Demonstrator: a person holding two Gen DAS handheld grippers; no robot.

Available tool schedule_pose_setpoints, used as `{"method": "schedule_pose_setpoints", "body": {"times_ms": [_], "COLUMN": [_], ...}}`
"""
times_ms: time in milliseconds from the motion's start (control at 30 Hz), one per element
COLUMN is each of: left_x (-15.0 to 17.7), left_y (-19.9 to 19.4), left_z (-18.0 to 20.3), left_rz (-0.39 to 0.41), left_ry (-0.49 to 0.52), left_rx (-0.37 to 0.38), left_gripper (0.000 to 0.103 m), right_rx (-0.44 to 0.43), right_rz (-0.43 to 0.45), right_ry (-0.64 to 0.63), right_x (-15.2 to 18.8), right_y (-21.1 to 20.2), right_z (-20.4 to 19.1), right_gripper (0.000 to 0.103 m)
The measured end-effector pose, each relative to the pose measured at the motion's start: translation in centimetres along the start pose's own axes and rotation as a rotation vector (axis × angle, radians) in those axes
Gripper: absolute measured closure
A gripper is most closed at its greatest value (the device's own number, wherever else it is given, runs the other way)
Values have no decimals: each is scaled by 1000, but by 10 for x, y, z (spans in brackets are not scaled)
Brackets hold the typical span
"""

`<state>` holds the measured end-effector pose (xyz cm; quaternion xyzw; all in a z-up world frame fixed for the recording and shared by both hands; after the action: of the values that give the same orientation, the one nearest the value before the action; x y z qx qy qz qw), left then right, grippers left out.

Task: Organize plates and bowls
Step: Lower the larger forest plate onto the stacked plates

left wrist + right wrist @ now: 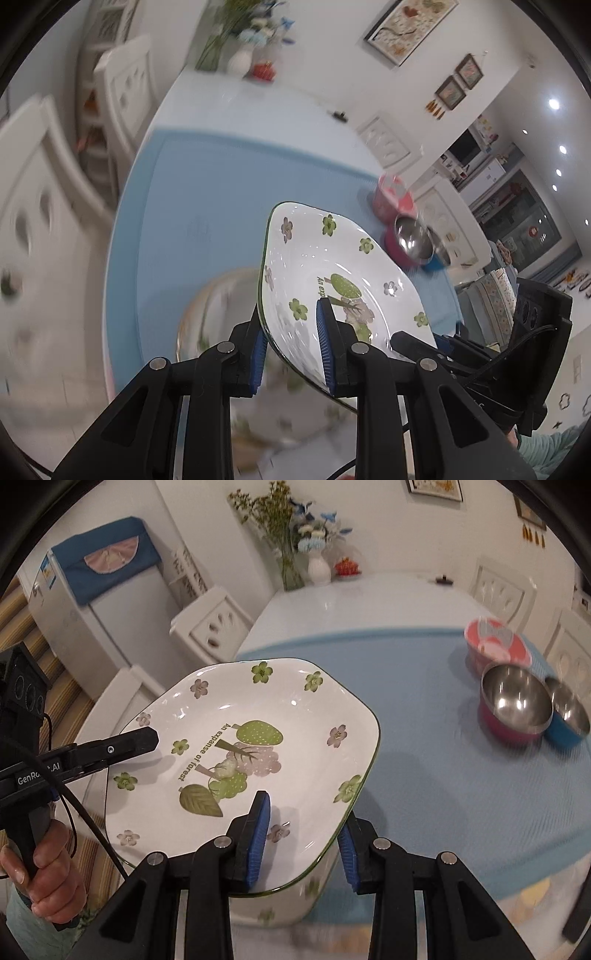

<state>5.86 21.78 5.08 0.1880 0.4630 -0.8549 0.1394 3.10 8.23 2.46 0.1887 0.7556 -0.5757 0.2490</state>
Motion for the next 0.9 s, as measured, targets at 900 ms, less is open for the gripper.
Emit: {"method": "schedule_pose_setpoints", "body": {"times_ms": [900], "left_x": [72], "left_y": [14], "left_z": [-74], "left_rz": [-75], "left_ry": [-139], "left_rx": [-325], "left_gripper": [79], "right_rx": [89], "right_rz": [-186], "right_ry": [-141], "right_x": [56], "right_y": [40], "right_z": [-19], "right_gripper": [69]}}
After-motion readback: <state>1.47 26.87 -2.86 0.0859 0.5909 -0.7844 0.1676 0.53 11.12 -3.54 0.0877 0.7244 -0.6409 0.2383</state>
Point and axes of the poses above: each gripper's, at about its wrist camera, not at the fingertips, and y roughly the way its jaws point, z to its right, x to its underside, the point moved 10 cm from there along y, roughly the way its jaws point, and after that the axes turned 7 degrees about -y, right-handed, at the moved point
